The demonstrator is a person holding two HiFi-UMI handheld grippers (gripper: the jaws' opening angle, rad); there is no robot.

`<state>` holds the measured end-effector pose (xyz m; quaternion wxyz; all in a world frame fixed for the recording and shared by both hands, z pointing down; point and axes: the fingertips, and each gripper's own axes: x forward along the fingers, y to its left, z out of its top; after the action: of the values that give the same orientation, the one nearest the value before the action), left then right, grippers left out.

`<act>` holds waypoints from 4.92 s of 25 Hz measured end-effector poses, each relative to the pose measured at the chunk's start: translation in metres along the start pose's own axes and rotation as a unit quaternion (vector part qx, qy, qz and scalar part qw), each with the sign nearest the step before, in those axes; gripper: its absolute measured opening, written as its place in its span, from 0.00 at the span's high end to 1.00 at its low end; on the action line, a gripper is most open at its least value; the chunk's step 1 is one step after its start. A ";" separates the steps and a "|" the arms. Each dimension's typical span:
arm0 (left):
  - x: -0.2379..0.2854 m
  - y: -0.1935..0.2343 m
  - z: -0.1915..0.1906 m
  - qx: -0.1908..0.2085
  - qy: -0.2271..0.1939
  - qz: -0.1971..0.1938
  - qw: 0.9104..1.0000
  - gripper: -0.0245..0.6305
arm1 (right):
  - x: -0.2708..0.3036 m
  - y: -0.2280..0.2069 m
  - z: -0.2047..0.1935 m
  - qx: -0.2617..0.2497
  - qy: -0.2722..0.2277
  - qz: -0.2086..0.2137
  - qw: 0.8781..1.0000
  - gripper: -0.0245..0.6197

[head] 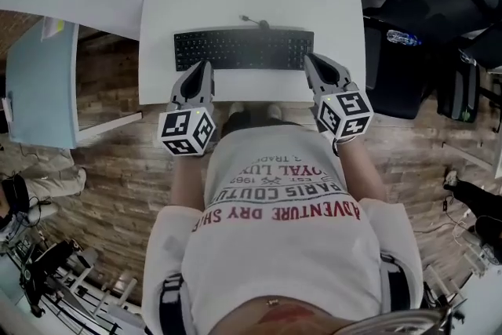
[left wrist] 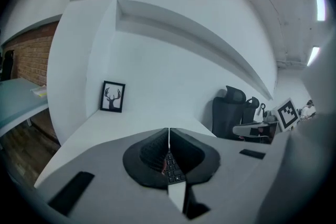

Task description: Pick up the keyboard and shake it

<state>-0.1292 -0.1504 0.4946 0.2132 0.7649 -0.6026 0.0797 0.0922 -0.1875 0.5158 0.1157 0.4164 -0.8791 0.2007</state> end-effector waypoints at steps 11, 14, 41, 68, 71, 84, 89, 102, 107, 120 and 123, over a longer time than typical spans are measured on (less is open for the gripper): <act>0.051 0.086 -0.044 -0.071 0.068 -0.055 0.994 0.92 | 0.044 -0.033 -0.060 0.072 0.090 -0.027 0.993 0.67; 0.058 0.127 -0.064 -0.074 0.100 -0.036 0.992 0.76 | 0.058 -0.046 -0.075 0.084 0.106 -0.045 0.990 0.59; 0.112 0.180 -0.147 -0.060 0.296 -0.103 0.948 0.45 | 0.095 -0.108 -0.146 0.199 0.201 -0.041 0.958 0.50; 0.122 0.167 -0.045 -0.005 0.122 -0.098 0.988 0.46 | 0.095 -0.102 -0.047 0.072 0.121 -0.052 0.989 0.50; 0.130 0.164 0.005 0.027 0.080 -0.106 0.991 0.46 | 0.095 -0.102 -0.005 0.014 0.095 -0.050 0.994 0.51; 0.090 0.125 0.167 0.137 -0.132 -0.115 0.975 0.46 | 0.052 -0.081 0.138 -0.140 -0.065 -0.062 0.986 0.51; 0.070 0.110 0.194 0.159 -0.196 -0.130 0.959 0.46 | 0.033 -0.074 0.166 -0.193 -0.129 -0.075 0.970 0.51; 0.025 0.065 0.208 0.265 -0.263 -0.151 0.915 0.46 | -0.012 -0.069 0.200 -0.265 -0.246 -0.162 0.918 0.51; 0.020 0.065 0.206 0.260 -0.275 -0.143 0.915 0.46 | -0.017 -0.060 0.203 -0.288 -0.263 -0.166 0.906 0.52; 0.026 0.067 0.212 0.252 -0.230 -0.117 0.933 0.46 | 0.004 -0.071 0.168 -0.164 -0.177 -0.098 0.966 0.52; 0.031 0.064 0.202 0.257 -0.201 -0.108 0.939 0.46 | 0.015 -0.082 0.147 -0.120 -0.137 -0.085 0.980 0.52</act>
<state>-0.2096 -0.2753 0.3396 -0.1093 0.8544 -0.5053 0.0527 0.1412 -0.3105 0.4116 0.0599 0.4967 -0.8655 0.0242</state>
